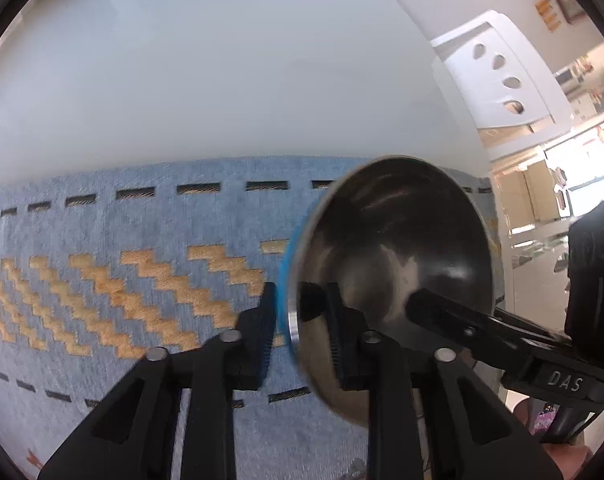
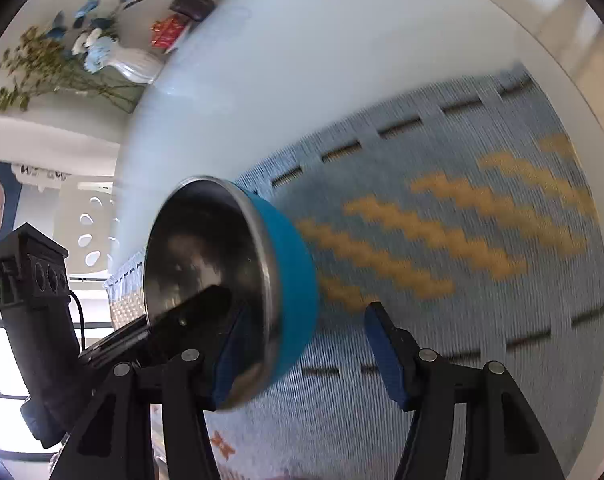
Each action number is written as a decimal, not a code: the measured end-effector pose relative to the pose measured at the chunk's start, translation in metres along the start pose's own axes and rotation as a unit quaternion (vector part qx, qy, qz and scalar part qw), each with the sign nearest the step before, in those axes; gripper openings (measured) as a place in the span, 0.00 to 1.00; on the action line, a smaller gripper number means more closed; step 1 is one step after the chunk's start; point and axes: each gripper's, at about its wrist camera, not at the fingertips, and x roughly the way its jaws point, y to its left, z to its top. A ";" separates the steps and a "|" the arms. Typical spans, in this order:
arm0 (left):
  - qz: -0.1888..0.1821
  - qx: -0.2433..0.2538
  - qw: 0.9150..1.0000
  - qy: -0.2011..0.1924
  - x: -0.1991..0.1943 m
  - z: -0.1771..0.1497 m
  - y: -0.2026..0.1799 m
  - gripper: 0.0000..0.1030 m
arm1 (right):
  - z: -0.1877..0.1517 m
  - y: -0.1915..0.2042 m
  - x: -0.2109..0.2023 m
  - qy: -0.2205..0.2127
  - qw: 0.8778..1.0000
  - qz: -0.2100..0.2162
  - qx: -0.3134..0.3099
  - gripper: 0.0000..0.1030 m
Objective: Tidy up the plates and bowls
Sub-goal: 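Close both grippers on opposite sides of the blue steel bowl rim, then lift the blue steel bowl with both grippers and carry it toward the pink bowl, then lower the blue steel bowl into the nested pink bowls with both grippers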
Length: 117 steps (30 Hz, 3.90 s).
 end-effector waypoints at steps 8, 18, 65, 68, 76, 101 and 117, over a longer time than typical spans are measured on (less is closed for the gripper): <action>0.015 0.008 1.000 -0.022 -0.011 0.004 -0.001 0.13 | 0.000 -0.002 0.010 0.016 0.999 0.031 0.011 0.25; 0.014 0.016 1.000 -0.016 -0.013 0.006 -0.005 0.13 | -0.004 -0.002 0.006 0.019 0.999 0.028 0.015 0.24; 0.009 0.055 0.998 -0.038 -0.092 -0.072 -0.048 0.16 | -0.080 0.025 -0.073 -0.010 0.999 0.029 -0.023 0.24; 0.008 0.059 0.997 -0.043 -0.100 -0.079 -0.049 0.16 | -0.089 0.027 -0.079 -0.015 0.999 0.029 -0.024 0.24; 0.004 0.068 0.996 -0.052 -0.120 -0.101 -0.056 0.16 | -0.116 0.033 -0.096 -0.025 0.999 0.024 -0.029 0.24; 0.001 0.093 0.994 -0.055 -0.154 -0.150 -0.061 0.16 | -0.184 0.048 -0.112 -0.026 0.999 0.002 -0.026 0.24; -0.015 0.097 0.994 -0.050 -0.155 -0.180 -0.076 0.16 | -0.222 0.037 -0.123 -0.022 1.000 -0.011 -0.016 0.24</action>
